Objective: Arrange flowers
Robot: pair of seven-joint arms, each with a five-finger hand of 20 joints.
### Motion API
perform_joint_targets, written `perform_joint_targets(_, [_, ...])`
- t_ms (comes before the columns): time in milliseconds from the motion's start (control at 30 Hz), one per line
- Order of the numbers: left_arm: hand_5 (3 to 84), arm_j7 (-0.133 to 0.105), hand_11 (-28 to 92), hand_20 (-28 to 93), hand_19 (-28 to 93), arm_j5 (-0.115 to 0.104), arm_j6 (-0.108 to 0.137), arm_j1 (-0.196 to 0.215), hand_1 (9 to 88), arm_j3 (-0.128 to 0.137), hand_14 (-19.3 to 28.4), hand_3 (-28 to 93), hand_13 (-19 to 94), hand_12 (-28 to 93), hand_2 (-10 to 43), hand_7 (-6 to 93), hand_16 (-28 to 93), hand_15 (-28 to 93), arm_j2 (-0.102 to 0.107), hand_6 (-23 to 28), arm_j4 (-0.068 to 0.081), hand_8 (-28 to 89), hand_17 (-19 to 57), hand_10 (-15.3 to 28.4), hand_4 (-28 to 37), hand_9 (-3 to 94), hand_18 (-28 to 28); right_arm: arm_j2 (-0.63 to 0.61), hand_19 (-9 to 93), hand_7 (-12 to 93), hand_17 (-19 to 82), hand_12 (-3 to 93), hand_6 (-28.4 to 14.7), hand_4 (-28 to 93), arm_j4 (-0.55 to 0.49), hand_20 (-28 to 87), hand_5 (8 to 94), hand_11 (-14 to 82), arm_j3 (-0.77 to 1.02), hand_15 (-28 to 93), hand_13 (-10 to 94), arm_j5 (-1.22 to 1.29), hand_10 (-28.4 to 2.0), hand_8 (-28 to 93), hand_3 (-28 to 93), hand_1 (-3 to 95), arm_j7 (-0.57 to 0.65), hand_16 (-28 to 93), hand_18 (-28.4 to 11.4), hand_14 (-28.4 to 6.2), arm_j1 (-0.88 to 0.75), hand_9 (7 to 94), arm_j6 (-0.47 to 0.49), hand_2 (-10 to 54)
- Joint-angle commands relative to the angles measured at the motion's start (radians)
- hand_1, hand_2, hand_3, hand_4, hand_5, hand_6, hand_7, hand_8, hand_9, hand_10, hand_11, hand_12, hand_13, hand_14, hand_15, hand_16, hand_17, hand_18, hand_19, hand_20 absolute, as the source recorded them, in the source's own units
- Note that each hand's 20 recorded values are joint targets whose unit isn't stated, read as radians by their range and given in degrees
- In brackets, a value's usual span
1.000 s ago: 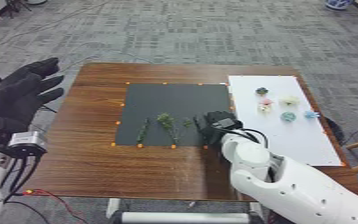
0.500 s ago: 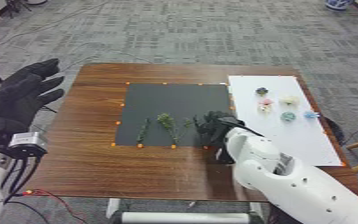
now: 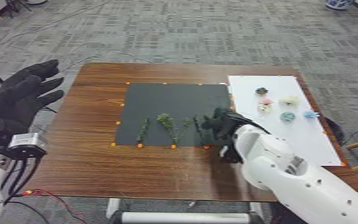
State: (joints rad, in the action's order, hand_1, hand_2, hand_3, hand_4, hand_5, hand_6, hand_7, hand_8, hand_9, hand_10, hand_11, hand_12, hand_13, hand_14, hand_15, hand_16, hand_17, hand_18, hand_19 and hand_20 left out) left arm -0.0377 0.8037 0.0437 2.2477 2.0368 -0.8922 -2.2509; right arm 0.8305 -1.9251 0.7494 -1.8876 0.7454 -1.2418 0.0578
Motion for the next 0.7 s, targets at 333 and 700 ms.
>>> perform_joint_targets(333, [25.0, -0.019, 20, 8, 41, 0.005, 0.026, 0.067, 26.0, 0.037, 13.1, 70, 9, 21, -7.6, 24.5, -3, 41, -0.038, 3.1, -0.021, -10, -11.0, 10.0, -24.7, 17.3, 20.7, -0.322, 82, 34, 25, 26.0, -5.2, -28, 0.108, 56, 40.5, 30.6, 0.05, 75, 48, -0.365, -10.4, -15, 88, 27.7, 0.056, 29, -22.0, -11.8, -0.038, 44.8, -0.384, -9.5])
perform_joint_targets(700, [24.9, -0.027, 20, 8, 41, 0.004, 0.028, 0.103, 26.0, 0.071, 13.0, 70, 9, 20, -7.7, 24.9, -3, 40, -0.055, 3.0, -0.032, -11, -11.0, 9.8, -24.8, 17.3, 20.7, -0.338, 79, 30, 22, 22.9, -4.7, -28, 0.153, 57, 42.7, 25.6, 0.002, 74, 46, -0.335, -10.7, -13, 85, 27.4, 0.033, 26, -21.9, -10.6, -0.046, 48.0, -0.431, -9.5])
